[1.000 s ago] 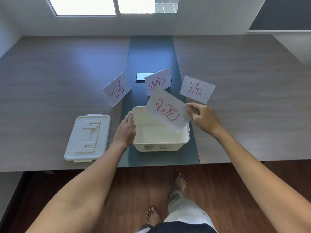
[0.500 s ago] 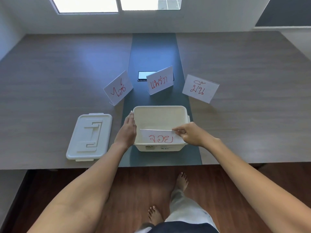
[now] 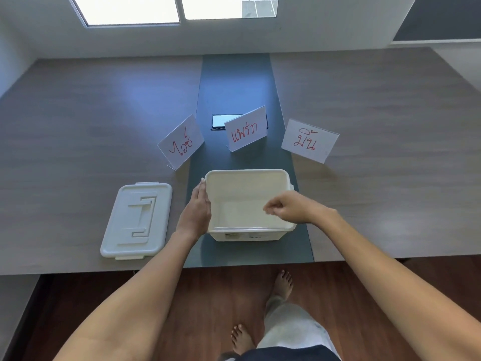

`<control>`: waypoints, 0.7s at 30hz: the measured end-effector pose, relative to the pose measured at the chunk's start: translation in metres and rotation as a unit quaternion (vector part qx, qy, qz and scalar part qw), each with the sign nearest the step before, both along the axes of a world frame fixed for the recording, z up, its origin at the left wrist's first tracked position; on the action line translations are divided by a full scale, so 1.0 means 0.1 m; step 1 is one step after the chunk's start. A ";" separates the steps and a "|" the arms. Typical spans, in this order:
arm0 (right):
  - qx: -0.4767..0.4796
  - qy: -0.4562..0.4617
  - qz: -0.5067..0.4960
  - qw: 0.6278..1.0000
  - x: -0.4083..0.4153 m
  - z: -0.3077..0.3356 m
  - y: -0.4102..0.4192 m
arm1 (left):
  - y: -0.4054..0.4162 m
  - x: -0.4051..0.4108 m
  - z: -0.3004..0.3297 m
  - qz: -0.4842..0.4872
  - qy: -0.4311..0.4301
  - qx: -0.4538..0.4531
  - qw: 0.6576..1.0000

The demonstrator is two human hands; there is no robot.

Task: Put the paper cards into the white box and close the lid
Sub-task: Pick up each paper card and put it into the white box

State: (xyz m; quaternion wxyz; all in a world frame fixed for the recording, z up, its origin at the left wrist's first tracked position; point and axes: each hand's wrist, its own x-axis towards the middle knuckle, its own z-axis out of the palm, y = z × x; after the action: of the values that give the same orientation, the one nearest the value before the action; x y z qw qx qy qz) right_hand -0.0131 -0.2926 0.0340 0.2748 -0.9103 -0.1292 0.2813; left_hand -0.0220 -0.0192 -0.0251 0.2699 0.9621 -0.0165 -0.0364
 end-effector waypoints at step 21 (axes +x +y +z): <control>-0.107 -0.181 -0.254 0.944 1.79 -0.04 -0.97 | 0.00 0.07 -0.17 0.016 -0.012 -0.026 0.999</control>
State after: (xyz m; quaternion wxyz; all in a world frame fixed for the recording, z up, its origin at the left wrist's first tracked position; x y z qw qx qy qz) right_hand 0.1664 -0.3895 0.0301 0.2104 -0.9725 0.0895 0.0445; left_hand -0.0146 -0.0196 -0.0422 0.2955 0.9551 -0.0057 -0.0200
